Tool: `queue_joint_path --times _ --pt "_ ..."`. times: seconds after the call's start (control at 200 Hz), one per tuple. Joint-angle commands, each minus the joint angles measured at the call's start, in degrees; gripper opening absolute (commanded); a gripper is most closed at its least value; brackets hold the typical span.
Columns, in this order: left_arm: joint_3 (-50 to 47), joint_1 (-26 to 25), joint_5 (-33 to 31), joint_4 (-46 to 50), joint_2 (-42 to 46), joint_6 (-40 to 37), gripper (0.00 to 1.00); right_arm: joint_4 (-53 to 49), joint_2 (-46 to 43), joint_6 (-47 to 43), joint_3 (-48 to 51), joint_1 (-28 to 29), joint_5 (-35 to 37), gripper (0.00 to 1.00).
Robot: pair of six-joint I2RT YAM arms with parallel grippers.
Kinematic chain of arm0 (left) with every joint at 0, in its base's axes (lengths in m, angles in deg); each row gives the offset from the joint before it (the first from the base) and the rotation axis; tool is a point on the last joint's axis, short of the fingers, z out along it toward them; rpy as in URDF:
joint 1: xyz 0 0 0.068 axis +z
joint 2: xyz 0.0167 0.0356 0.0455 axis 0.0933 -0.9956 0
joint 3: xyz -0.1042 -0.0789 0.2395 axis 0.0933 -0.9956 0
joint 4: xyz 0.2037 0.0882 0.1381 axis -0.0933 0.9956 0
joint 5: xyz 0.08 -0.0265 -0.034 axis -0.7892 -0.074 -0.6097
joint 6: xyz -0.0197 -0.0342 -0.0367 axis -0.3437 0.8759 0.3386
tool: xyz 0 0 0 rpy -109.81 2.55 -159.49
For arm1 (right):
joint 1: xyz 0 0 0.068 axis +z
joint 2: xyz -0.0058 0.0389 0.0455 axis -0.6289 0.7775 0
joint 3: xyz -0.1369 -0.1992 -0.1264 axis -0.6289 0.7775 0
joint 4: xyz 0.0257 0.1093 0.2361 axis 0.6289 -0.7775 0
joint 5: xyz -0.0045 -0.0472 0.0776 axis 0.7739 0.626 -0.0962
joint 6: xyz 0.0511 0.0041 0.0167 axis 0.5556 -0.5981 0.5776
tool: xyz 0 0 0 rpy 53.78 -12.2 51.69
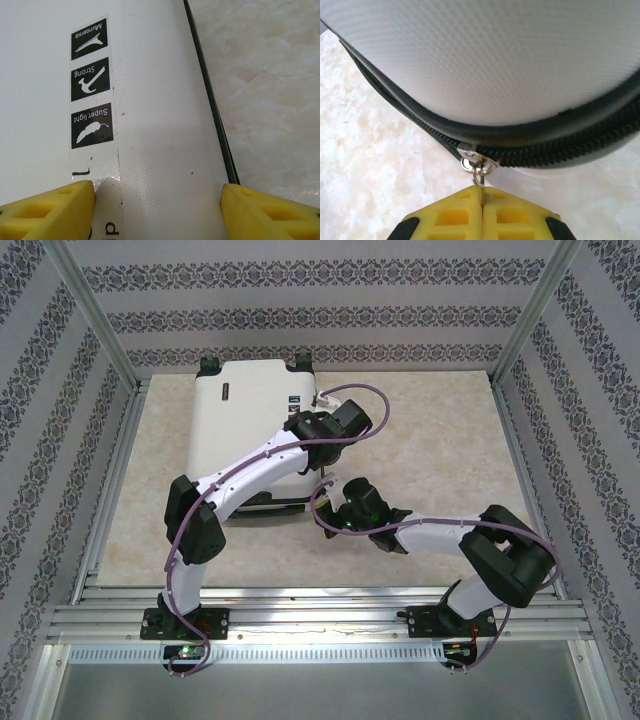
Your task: Pack the luggage
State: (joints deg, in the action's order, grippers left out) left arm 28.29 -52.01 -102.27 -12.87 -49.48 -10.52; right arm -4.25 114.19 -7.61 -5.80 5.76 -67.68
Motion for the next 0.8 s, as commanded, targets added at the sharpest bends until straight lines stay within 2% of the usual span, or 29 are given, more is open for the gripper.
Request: queue_joint_path --times 0.0,0.22,0.395,0.52,0.669,0.794 --pt "-3.0 -0.2 1.1 6.8 -0.7 1.9 0.67 2.1 -4.3 -1.3 0.1 -0.9 2.6 0.0" --pt "-4.2 0.2 -0.4 8.7 -1.0 3.2 0.66 -1.3 -6.8 -2.1 0.4 -1.1 8.1 0.0" --pt "-6.7 0.8 0.0 8.4 -0.2 3.7 0.65 -1.5 -6.4 -0.5 -0.2 -1.9 8.8 0.0" --pt "-8.5 1.0 0.6 7.2 0.8 3.5 0.65 -1.7 -5.2 3.1 -0.7 -3.4 11.2 0.0" --pt "-10.9 1.5 1.6 5.3 1.6 3.1 0.64 -3.8 -5.5 9.4 -1.2 -5.5 17.6 0.0" --pt "-12.6 1.7 2.3 4.1 1.6 2.8 0.64 -5.6 -6.0 12.8 -2.2 -7.1 19.3 0.0"
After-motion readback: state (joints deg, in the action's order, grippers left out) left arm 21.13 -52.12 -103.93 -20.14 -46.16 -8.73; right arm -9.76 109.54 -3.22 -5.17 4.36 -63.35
